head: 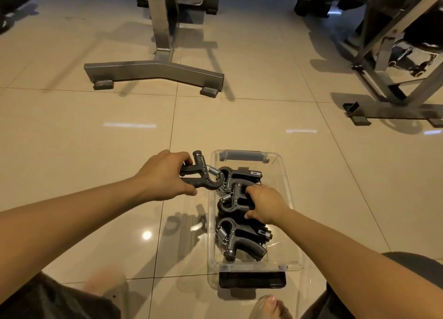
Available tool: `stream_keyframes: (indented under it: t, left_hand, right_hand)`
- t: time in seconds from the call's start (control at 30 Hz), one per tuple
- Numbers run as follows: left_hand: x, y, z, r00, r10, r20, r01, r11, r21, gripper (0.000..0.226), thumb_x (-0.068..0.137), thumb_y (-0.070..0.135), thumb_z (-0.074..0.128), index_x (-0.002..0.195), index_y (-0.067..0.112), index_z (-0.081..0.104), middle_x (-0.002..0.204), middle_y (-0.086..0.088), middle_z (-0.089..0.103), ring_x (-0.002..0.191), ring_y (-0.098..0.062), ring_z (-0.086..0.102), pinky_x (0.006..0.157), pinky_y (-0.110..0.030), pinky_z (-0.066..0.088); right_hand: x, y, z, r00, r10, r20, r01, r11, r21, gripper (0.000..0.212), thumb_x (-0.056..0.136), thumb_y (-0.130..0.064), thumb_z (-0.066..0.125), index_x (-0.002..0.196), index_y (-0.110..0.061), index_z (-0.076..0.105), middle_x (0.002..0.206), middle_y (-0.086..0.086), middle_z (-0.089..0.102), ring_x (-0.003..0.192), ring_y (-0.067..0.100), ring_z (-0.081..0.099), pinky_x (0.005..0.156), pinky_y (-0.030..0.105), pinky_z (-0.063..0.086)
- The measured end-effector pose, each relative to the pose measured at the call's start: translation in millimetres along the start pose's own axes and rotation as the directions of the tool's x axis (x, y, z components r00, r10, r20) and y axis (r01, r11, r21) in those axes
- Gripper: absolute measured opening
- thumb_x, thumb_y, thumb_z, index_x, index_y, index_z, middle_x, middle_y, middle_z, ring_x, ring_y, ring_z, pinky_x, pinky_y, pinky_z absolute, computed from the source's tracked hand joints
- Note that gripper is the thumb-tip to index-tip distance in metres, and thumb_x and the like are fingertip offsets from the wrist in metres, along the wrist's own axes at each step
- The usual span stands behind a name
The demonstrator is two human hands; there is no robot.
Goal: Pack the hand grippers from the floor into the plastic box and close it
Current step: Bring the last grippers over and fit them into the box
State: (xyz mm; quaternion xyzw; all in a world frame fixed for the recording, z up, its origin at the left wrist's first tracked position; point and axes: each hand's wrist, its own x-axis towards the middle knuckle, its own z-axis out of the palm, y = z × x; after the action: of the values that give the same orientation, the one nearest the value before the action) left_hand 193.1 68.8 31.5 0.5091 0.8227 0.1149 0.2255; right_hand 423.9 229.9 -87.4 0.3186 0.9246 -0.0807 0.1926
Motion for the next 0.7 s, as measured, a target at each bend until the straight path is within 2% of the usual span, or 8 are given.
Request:
stream_keyframes:
  t: [0.13,0.2,0.27,0.33,0.5,0.6,0.67,0.7]
  left_hand:
    - [-0.3,-0.5,3.5,1.0,0.003,-0.012,-0.003,1.0,-0.001,0.058,0.065,0.049,0.088,0.111,0.027,0.06,0.09,0.012,0.051,0.098,-0.018,0.051,0.083,-0.038,0.05]
    - [-1.0,-1.6,5.5,0.999,-0.007,-0.038,0.007,1.0,-0.01,0.06,0.064,0.05,0.088,0.112,0.027,0.06,0.092,0.008,0.054,0.098,-0.018,0.051,0.082,-0.038,0.05]
    - [-2.0,-2.0,7.3,0.997,-0.021,-0.074,0.019,1.0,-0.025,0.06,0.064,0.05,0.087,0.112,0.027,0.06,0.095,0.005,0.057,0.098,-0.018,0.051,0.08,-0.037,0.05]
    - [-3.6,0.2,8.5,0.995,-0.015,-0.104,0.01,0.999,-0.043,0.06,0.065,0.05,0.086,0.112,0.027,0.06,0.095,0.005,0.057,0.097,-0.018,0.051,0.078,-0.037,0.05]
    - [-9.4,15.4,8.3,0.968,0.035,-0.248,-0.067,0.99,-0.126,0.056,0.068,0.046,0.085,0.113,0.025,0.059,0.093,0.011,0.055,0.099,-0.016,0.048,0.077,-0.033,0.045]
    - [-13.4,21.5,8.8,0.944,0.062,-0.324,-0.126,0.976,-0.179,0.059,0.069,0.046,0.086,0.117,0.024,0.058,0.093,0.014,0.053,0.1,-0.014,0.048,0.081,-0.033,0.046]
    - [-16.4,24.8,8.4,0.933,0.077,-0.351,-0.149,0.972,-0.183,0.058,0.069,0.053,0.084,0.112,0.026,0.058,0.094,0.015,0.054,0.097,-0.013,0.05,0.081,-0.035,0.048]
    - [-17.0,26.7,6.2,0.926,0.077,-0.37,-0.151,0.973,-0.176,0.056,0.068,0.06,0.081,0.109,0.028,0.057,0.093,0.016,0.055,0.094,-0.012,0.05,0.079,-0.034,0.048]
  right_hand:
    - [-4.6,-0.3,-17.3,0.999,0.036,0.026,-0.038,0.997,0.073,0.082,0.077,-0.059,0.076,0.142,-0.018,0.049,0.136,0.004,0.058,0.122,0.026,0.055,0.1,0.041,0.048]
    - [-8.5,-1.1,-37.3,0.998,0.069,-0.015,-0.062,0.954,0.293,0.071,0.077,-0.057,0.078,0.133,-0.018,0.058,0.127,0.004,0.065,0.113,0.023,0.061,0.095,0.041,0.052]
    - [-14.9,-6.4,-63.2,0.996,0.086,-0.016,-0.051,0.716,0.696,0.049,0.082,-0.049,0.078,0.117,-0.015,0.068,0.112,0.004,0.072,0.102,0.021,0.067,0.089,0.036,0.056]
    - [-22.5,-18.0,-86.9,0.997,0.063,0.036,-0.059,0.417,0.907,0.029,0.09,-0.04,0.073,0.105,-0.015,0.072,0.099,0.005,0.076,0.092,0.018,0.071,0.08,0.032,0.056]
    - [-28.7,-46.8,-103.8,0.984,0.173,0.052,-0.07,0.104,0.992,0.016,0.095,-0.017,0.068,0.103,-0.003,0.065,0.084,0.014,0.074,0.072,0.024,0.069,0.07,0.041,0.057]
    - [-28.3,-54.8,-110.3,0.969,0.24,0.054,-0.031,-0.099,0.995,0.025,0.091,-0.013,0.073,0.109,0.0,0.062,0.091,0.015,0.074,0.069,0.023,0.073,0.072,0.041,0.062]
    - [-25.9,-55.8,-118.7,0.96,0.278,0.02,0.024,-0.152,0.988,0.023,0.091,-0.009,0.073,0.108,0.001,0.061,0.091,0.018,0.073,0.063,0.02,0.072,0.062,0.033,0.061]
    - [-24.6,-54.4,-124.1,0.951,0.309,-0.021,0.058,-0.113,0.992,0.019,0.091,-0.007,0.072,0.106,0.0,0.063,0.088,0.017,0.073,0.06,0.019,0.07,0.059,0.031,0.059]
